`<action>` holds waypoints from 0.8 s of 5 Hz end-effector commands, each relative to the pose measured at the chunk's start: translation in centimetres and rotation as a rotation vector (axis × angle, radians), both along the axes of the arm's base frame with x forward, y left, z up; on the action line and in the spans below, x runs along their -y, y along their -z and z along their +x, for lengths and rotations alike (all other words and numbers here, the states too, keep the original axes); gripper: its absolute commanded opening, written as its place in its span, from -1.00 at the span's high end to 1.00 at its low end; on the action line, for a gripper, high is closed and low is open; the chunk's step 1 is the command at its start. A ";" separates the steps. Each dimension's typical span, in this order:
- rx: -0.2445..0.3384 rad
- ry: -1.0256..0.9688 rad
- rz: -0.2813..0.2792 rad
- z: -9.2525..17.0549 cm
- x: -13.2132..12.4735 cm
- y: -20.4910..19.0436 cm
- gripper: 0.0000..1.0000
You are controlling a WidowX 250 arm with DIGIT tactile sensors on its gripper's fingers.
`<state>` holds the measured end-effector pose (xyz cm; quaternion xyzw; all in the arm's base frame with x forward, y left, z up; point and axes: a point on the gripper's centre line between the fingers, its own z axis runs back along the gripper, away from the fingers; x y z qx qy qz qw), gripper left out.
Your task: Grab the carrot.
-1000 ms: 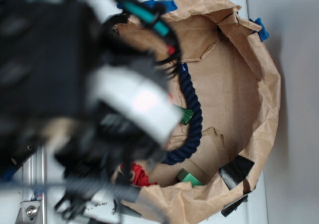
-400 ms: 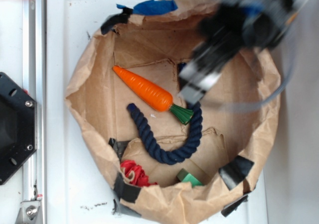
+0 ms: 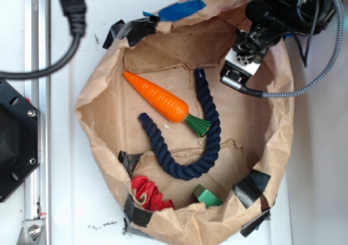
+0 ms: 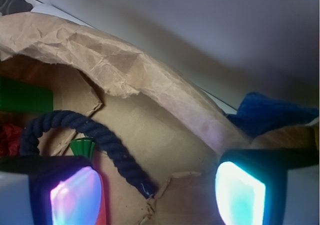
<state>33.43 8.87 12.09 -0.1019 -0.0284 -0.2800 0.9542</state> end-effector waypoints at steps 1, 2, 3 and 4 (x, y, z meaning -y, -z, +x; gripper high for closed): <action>0.106 0.001 0.028 1.0 -0.1 -3.0 -1.00; 0.105 0.074 0.090 -1.9 1.4 -2.4 -1.00; 0.110 0.081 0.133 -4.2 2.4 -2.5 -1.00; 0.101 0.156 0.137 -6.3 3.4 -2.3 -1.00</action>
